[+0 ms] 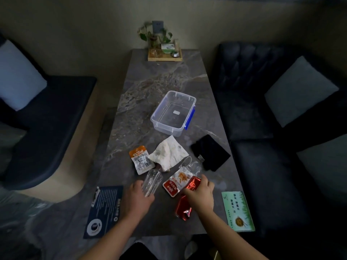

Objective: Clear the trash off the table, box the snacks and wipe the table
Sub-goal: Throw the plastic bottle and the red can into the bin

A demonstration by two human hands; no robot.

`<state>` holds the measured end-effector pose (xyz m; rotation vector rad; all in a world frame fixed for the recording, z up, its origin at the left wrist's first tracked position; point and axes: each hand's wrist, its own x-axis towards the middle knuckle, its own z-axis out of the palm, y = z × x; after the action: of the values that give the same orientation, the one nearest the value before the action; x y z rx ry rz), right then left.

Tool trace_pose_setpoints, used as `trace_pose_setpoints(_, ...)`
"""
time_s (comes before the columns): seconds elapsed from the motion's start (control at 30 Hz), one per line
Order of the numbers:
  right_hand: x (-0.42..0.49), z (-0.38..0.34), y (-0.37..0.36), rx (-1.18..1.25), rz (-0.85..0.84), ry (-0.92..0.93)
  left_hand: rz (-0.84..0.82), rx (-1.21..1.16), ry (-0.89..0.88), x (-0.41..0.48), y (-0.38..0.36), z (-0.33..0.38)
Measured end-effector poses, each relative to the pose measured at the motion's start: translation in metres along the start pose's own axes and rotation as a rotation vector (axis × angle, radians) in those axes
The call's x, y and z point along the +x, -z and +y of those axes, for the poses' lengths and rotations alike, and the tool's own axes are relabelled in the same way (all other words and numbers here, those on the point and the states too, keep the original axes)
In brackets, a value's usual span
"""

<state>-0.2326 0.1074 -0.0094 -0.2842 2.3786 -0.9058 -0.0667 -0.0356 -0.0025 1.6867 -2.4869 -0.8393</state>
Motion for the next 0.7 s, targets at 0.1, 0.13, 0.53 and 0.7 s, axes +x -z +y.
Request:
trace_pose_setpoints(0.1, -0.004, 0.010, 0.000, 0.021, -0.052, 0.017, 0.071, -0.043, 0.007, -0.018, 0.002, -0.004)
trace_pose_setpoints(0.13, -0.006, 0.010, 0.002, 0.037, -0.045, 0.021, 0.069, -0.064, 0.003, -0.021, 0.001, -0.003)
trace_pose_setpoints(0.53, -0.061, 0.018, 0.005, 0.112, 0.167, -0.034, -0.105, -0.226, -0.259, -0.028, 0.007, 0.001)
trace_pose_setpoints(0.7, -0.102, 0.032, 0.010, 0.108, 0.282, -0.101, -0.230, -0.274, -0.369, -0.040, 0.001, 0.003)
